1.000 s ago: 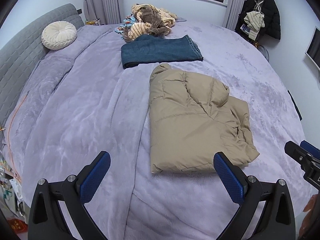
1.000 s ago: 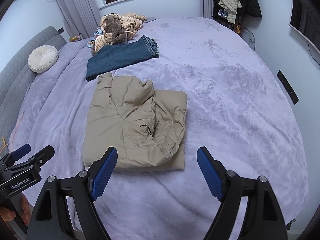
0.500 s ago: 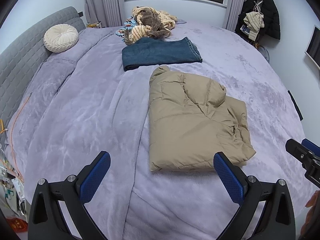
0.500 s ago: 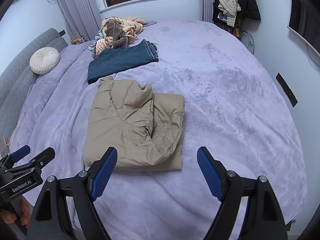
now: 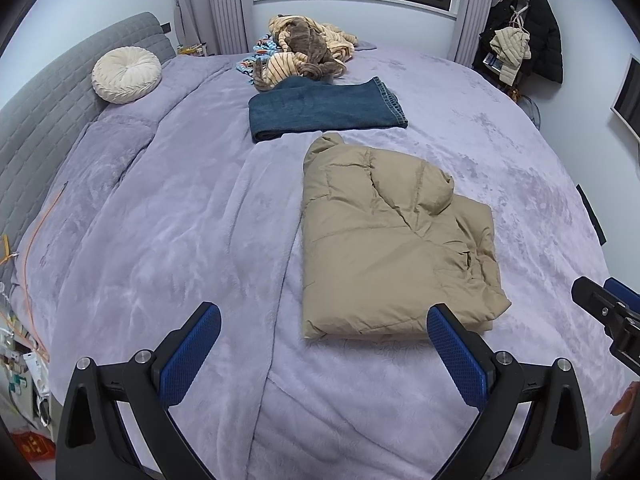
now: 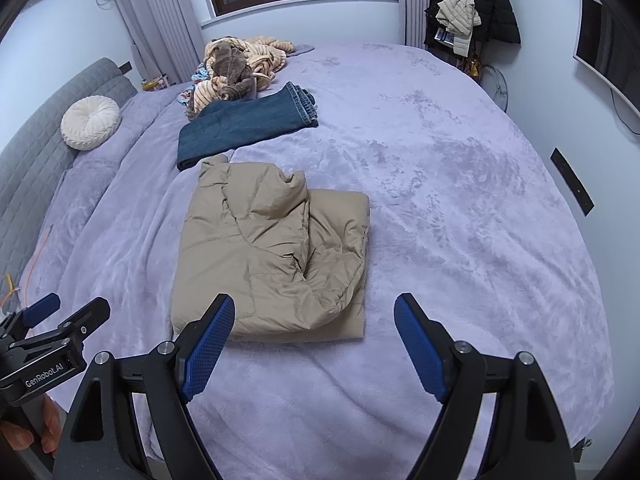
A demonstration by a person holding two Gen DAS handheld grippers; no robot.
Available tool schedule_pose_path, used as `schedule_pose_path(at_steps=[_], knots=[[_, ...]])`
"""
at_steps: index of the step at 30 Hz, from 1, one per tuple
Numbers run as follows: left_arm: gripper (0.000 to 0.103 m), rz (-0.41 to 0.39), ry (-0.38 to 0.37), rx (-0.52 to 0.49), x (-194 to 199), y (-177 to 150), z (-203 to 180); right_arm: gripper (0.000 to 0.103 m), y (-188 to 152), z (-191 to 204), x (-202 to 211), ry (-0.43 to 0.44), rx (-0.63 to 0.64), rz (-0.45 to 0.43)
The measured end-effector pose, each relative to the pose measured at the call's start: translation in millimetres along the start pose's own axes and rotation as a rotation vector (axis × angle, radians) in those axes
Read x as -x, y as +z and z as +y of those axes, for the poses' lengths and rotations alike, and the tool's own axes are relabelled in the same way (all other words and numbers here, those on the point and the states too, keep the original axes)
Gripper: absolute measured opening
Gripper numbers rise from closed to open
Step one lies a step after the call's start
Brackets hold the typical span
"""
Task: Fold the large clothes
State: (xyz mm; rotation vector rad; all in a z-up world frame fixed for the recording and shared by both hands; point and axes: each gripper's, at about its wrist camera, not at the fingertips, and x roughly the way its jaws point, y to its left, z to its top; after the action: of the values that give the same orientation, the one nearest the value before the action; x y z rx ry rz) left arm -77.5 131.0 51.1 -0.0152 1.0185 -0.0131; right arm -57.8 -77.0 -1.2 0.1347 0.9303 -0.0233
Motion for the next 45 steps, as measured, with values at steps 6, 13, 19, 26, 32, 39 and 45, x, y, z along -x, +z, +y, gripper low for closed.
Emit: schedule_pose_path(at_steps=[6, 13, 19, 26, 32, 39, 45], knots=[[0.103, -0.001, 0.001, 0.0, 0.6, -0.7, 1.1, 0.084, 0.0, 3.0, 2.3, -0.003, -0.001, -0.001], [0.103, -0.004, 0.002, 0.003, 3.0, -2.9, 4.2, 0.084, -0.6, 3.6, 1.8, -0.002, 0.0, -0.001], [0.103, -0.004, 0.003, 0.0, 2.8, -2.7, 4.4, 0.084, -2.2, 8.2, 4.9, -0.003, 0.0, -0.001], [0.103, -0.011, 0.001, -0.001, 6.0, -2.8, 7.1, 0.084, -2.4, 10.7, 6.8, -0.001, 0.0, -0.002], [0.103, -0.014, 0.003, -0.002, 7.0, -1.6, 8.5, 0.084, -2.9, 10.9, 5.4, -0.002, -0.001, -0.001], [0.103, -0.014, 0.005, 0.0, 7.5, -1.7, 7.4, 0.084, -2.6, 10.4, 5.2, -0.002, 0.0, -0.002], [0.103, -0.015, 0.006, 0.002, 7.7, -1.0, 7.4, 0.084, -2.8, 10.8, 5.5, -0.002, 0.001, -0.002]])
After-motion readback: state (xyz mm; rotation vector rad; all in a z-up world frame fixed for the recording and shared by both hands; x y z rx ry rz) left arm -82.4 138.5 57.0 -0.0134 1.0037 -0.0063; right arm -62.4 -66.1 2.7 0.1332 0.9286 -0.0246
